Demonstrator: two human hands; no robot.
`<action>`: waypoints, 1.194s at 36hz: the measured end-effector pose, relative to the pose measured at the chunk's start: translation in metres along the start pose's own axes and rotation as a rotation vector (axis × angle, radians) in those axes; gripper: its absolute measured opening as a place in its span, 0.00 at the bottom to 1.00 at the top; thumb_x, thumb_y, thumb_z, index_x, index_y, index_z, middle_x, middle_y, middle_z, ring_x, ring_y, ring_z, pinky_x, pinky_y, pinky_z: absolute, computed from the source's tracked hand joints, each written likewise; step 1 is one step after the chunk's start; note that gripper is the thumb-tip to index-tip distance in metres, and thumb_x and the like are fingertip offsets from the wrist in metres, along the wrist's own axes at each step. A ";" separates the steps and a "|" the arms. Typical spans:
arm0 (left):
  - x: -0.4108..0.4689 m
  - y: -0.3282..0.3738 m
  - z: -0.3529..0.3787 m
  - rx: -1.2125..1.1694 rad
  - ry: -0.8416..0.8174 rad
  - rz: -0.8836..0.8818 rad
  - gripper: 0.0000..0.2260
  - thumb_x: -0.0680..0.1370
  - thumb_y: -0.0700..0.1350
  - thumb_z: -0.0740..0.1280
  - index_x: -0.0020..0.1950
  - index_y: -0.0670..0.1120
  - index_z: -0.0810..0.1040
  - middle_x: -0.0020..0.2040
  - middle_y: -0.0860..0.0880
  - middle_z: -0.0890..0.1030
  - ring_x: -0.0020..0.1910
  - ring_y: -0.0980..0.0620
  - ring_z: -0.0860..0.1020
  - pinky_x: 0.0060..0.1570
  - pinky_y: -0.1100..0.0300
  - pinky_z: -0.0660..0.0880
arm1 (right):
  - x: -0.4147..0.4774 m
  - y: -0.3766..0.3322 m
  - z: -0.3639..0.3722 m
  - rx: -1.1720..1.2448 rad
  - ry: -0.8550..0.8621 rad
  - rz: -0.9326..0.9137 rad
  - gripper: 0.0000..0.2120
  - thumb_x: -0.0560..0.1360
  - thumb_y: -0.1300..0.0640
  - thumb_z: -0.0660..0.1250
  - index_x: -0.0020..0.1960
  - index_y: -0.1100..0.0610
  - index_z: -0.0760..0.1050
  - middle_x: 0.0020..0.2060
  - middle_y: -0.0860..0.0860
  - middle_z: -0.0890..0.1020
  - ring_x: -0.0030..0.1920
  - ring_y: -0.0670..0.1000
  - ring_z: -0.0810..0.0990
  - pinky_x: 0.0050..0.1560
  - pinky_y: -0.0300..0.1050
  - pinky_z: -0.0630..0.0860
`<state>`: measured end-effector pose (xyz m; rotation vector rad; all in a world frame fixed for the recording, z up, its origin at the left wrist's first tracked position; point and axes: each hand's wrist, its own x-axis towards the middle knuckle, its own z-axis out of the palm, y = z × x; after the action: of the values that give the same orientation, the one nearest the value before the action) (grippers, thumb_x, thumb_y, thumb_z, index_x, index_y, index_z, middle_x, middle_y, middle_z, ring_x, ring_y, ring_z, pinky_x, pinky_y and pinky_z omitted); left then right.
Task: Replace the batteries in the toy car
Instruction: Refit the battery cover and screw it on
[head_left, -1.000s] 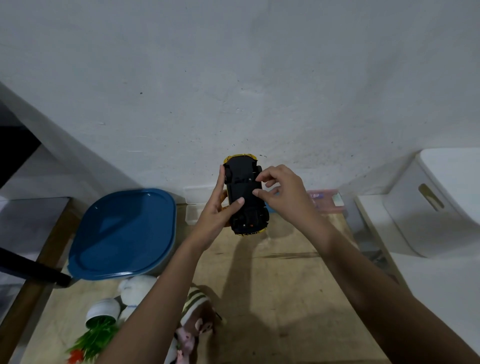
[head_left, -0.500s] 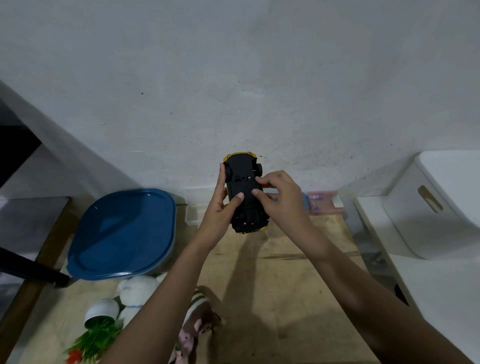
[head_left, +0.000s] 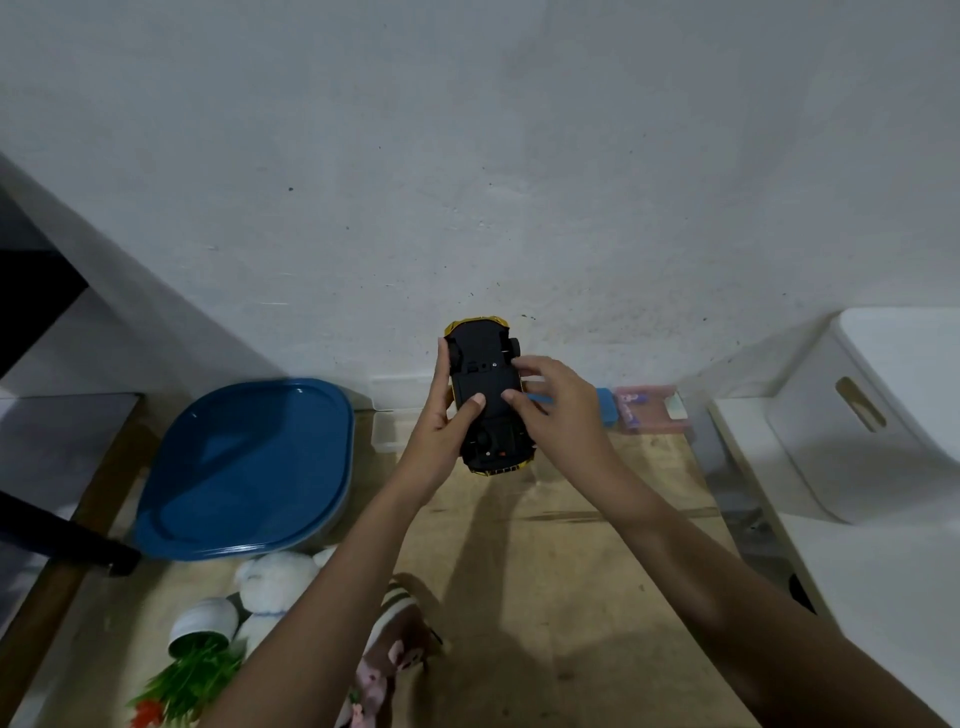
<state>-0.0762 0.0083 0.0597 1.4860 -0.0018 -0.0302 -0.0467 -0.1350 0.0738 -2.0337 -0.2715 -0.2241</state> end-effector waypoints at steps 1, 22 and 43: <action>0.000 0.000 -0.001 0.004 -0.003 0.001 0.31 0.81 0.42 0.59 0.73 0.67 0.45 0.70 0.49 0.70 0.62 0.54 0.76 0.60 0.54 0.75 | 0.000 -0.003 -0.001 0.115 -0.021 0.115 0.18 0.72 0.60 0.71 0.60 0.56 0.71 0.53 0.54 0.78 0.50 0.50 0.80 0.48 0.44 0.79; 0.003 0.000 -0.002 0.064 -0.033 -0.006 0.32 0.81 0.43 0.59 0.74 0.66 0.45 0.68 0.50 0.71 0.63 0.54 0.75 0.61 0.51 0.75 | 0.012 -0.009 -0.006 0.464 -0.226 0.414 0.12 0.77 0.62 0.63 0.59 0.62 0.76 0.48 0.55 0.82 0.41 0.43 0.81 0.44 0.36 0.79; 0.002 0.002 0.002 0.088 -0.036 0.016 0.32 0.81 0.42 0.58 0.74 0.64 0.43 0.70 0.49 0.70 0.58 0.61 0.77 0.52 0.64 0.77 | 0.012 -0.010 -0.018 0.429 -0.361 0.414 0.17 0.73 0.68 0.67 0.62 0.60 0.74 0.50 0.54 0.82 0.49 0.49 0.81 0.53 0.43 0.78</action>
<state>-0.0738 0.0065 0.0617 1.5728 -0.0448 -0.0449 -0.0387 -0.1454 0.0934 -1.6445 -0.1016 0.4297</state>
